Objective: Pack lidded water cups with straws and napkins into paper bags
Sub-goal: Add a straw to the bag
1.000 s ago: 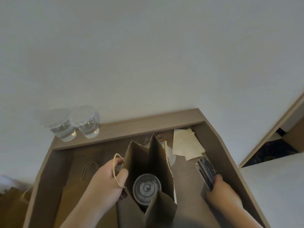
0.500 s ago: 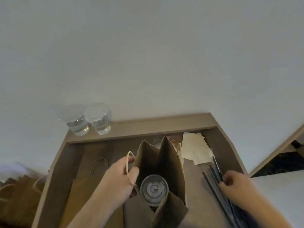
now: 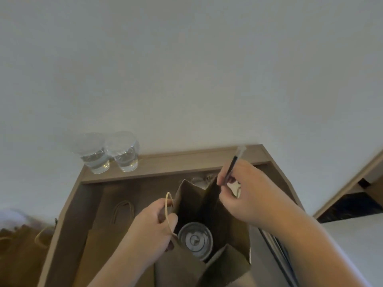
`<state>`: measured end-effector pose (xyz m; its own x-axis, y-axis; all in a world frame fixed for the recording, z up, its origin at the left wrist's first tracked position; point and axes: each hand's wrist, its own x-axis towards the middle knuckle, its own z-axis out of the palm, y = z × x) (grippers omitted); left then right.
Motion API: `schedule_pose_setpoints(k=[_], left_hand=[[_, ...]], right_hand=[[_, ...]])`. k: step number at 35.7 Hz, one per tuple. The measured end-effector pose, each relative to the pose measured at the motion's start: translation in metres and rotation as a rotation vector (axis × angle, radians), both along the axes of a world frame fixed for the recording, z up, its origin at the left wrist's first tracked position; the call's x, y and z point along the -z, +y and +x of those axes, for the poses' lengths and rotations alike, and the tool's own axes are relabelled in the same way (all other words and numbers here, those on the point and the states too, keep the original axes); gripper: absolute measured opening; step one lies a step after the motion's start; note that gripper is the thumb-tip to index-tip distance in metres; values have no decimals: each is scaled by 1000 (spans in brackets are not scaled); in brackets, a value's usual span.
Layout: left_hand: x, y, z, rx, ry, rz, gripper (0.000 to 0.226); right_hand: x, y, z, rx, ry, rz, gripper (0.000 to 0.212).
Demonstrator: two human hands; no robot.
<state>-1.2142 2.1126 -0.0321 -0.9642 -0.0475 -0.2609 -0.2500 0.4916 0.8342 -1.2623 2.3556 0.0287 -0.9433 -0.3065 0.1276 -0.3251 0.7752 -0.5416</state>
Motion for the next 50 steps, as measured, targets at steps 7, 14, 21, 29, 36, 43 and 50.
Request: schedule_pose_setpoints(k=[7,14,21,29,36,43,50], left_hand=[[5,-7,-4,-46,6,11,24],[10,-6,-8,-79,16,28,27],[13,-4,-13,-128,34,30,28],[15,-4,-12,-92,42,-24,26],[9,3,-7,-101,92,-66,42],[11,4,-4,-143,109,-103,37],[11,7,-3,-149,98,-88,52]], right_hand=[[2,6,-8,-37,-16,-107,43],[43,47,-56,386,-2,-554,24],[162,84,-101,349,-283,8,28],[223,80,-130,158,-358,443,99],[239,83,-139,191,-296,471,62],[235,78,-133,225,-209,448,46],[244,84,-144,262,-120,453,23]])
